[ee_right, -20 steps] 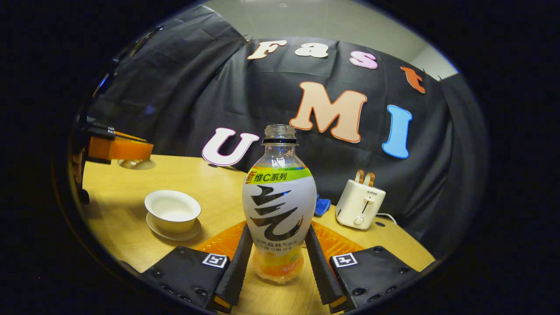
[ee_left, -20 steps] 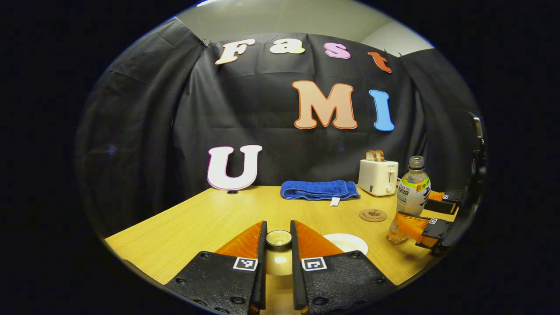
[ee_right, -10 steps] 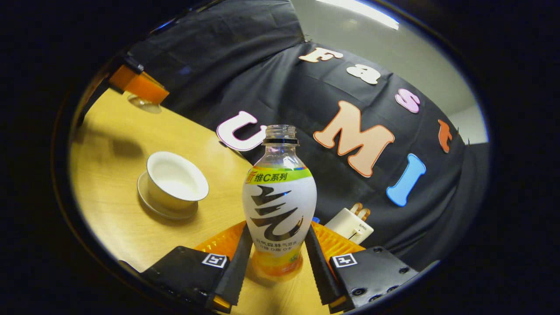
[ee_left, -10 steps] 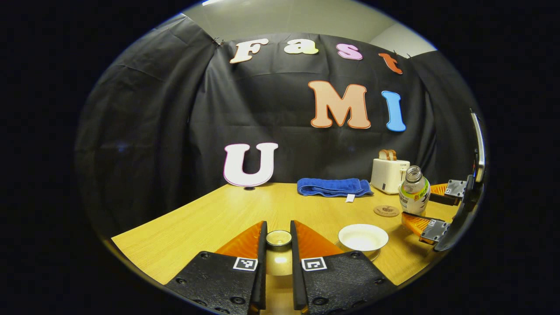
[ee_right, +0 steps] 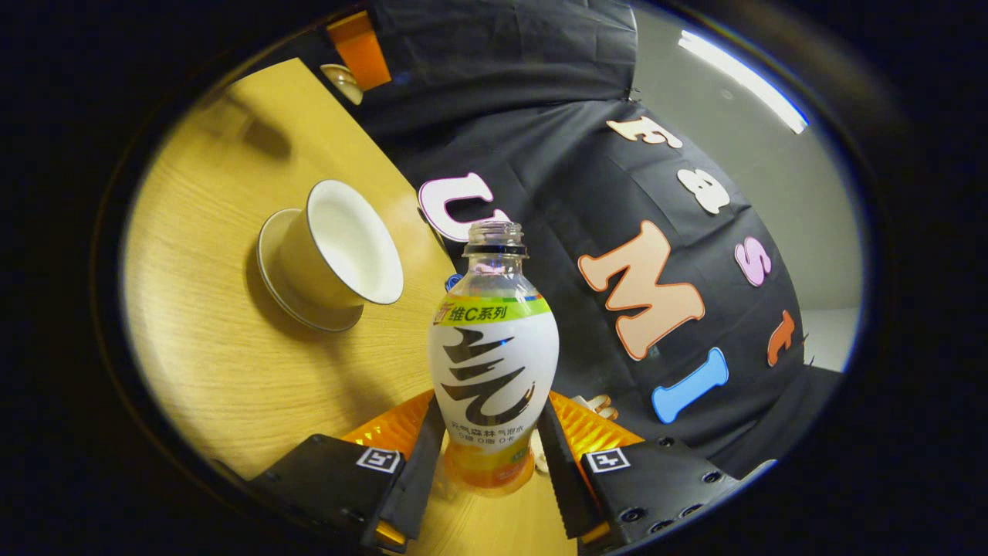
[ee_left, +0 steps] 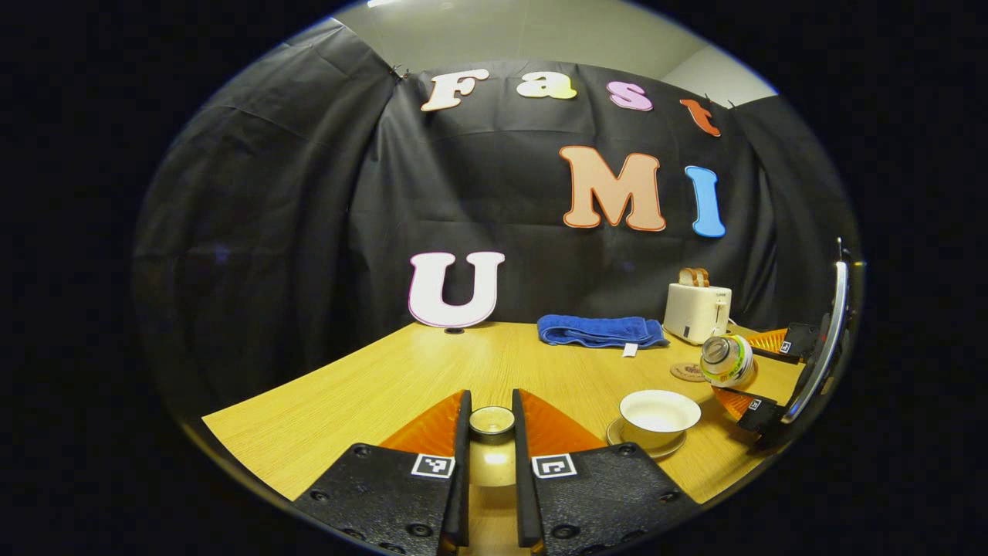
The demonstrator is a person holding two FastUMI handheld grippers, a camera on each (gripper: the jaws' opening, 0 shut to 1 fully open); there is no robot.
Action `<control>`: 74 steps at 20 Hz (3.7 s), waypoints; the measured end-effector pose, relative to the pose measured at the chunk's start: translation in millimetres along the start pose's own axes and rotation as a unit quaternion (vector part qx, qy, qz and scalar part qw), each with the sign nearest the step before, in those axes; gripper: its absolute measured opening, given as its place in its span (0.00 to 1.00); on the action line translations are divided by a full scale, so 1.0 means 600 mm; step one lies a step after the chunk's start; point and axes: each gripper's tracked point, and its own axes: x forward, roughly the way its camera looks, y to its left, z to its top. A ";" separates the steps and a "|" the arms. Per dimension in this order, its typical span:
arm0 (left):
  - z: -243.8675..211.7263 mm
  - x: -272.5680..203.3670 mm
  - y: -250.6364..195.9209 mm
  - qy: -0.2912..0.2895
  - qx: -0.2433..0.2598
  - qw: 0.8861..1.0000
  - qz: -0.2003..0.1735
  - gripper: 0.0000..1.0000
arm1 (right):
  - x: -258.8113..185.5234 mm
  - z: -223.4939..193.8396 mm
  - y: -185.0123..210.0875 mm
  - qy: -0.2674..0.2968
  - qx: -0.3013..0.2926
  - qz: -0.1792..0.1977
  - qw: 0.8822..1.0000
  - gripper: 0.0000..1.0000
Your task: Open the teacup lid with one hand, grasp the water bottle and pour water into the teacup with the other hand; after pouring, place the water bottle on the coaster and then close the teacup lid.
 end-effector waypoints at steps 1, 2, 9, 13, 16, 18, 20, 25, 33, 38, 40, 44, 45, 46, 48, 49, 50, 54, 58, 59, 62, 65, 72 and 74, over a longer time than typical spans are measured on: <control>0.000 0.001 0.003 -0.001 -0.002 1.000 0.000 0.22 | 0.001 0.001 0.002 0.000 -0.014 0.001 1.000 0.72; 0.000 -0.001 0.003 -0.001 -0.004 1.000 0.000 0.22 | 0.000 0.002 0.003 0.000 -0.026 0.003 1.000 0.72; 0.002 -0.005 0.011 -0.008 -0.006 1.000 0.001 0.22 | 0.010 0.010 -0.005 -0.012 -0.114 0.002 0.993 0.71; 0.003 -0.007 0.014 -0.011 -0.013 1.000 0.002 0.22 | 0.007 0.018 -0.009 -0.024 -0.147 -0.002 0.989 0.71; -0.001 -0.008 0.013 -0.010 -0.017 1.000 0.001 0.22 | 0.009 0.023 -0.011 -0.031 -0.172 0.000 0.985 0.71; 0.003 -0.010 0.017 -0.012 -0.019 1.000 0.005 0.22 | 0.008 0.024 -0.012 -0.037 -0.190 0.003 0.981 0.71; 0.005 -0.012 0.017 -0.015 -0.020 1.000 0.006 0.22 | 0.012 0.024 -0.012 -0.039 -0.206 0.012 0.978 0.70; 0.005 -0.009 0.014 -0.016 -0.020 1.000 0.004 0.22 | 0.020 0.020 -0.016 -0.042 -0.246 0.023 0.968 0.71; 0.001 -0.008 0.013 -0.012 -0.025 1.000 0.001 0.22 | 0.027 0.018 -0.017 -0.049 -0.304 0.032 0.951 0.71; 0.002 -0.007 0.013 -0.012 -0.029 1.000 0.000 0.22 | 0.028 0.018 -0.019 -0.050 -0.328 0.037 0.943 0.71; 0.000 -0.006 0.013 -0.011 -0.030 0.999 0.000 0.22 | 0.026 0.019 -0.016 -0.050 -0.333 0.038 0.941 0.71; -0.002 -0.006 0.011 -0.010 -0.031 0.999 -0.004 0.22 | 0.030 0.023 -0.019 -0.056 -0.355 0.034 0.933 0.72; 0.000 -0.007 0.012 -0.010 -0.031 0.999 -0.004 0.22 | 0.030 0.024 -0.021 -0.056 -0.358 0.034 0.931 0.72; 0.001 -0.007 0.012 -0.012 -0.031 0.999 -0.005 0.22 | 0.029 0.026 -0.022 -0.057 -0.362 0.033 0.930 0.72; 0.004 -0.008 0.012 -0.014 -0.031 0.999 -0.006 0.22 | 0.030 0.028 -0.025 -0.058 -0.370 0.033 0.926 0.72; 0.004 -0.008 0.011 -0.015 -0.032 0.999 -0.006 0.22 | 0.032 0.029 -0.027 -0.060 -0.376 0.032 0.924 0.72; 0.006 -0.008 0.011 -0.016 -0.032 0.999 -0.007 0.22 | 0.033 0.031 -0.029 -0.061 -0.381 0.032 0.922 0.72; 0.006 -0.008 0.011 -0.016 -0.034 0.999 -0.007 0.22 | 0.033 0.040 -0.031 -0.069 -0.401 0.030 0.913 0.72; 0.008 -0.010 0.011 -0.017 -0.035 0.999 -0.008 0.22 | 0.035 0.052 -0.034 -0.079 -0.428 0.028 0.900 0.72; 0.007 -0.009 0.009 -0.017 -0.035 0.999 -0.009 0.22 | 0.035 0.055 -0.034 -0.083 -0.435 0.027 0.896 0.72; 0.006 -0.009 0.007 -0.015 -0.037 0.999 -0.012 0.22 | 0.038 0.061 -0.034 -0.092 -0.454 0.027 0.886 0.71; 0.006 -0.009 0.007 -0.014 -0.037 0.999 -0.012 0.22 | 0.038 0.064 -0.034 -0.098 -0.463 0.028 0.881 0.70; 0.012 -0.005 -0.001 -0.013 -0.033 0.999 -0.012 0.22 | 0.036 0.063 -0.029 -0.102 -0.451 0.031 0.886 0.71; 0.015 -0.003 -0.007 -0.013 -0.031 0.999 -0.013 0.22 | 0.036 0.060 -0.030 -0.096 -0.438 0.031 0.893 0.72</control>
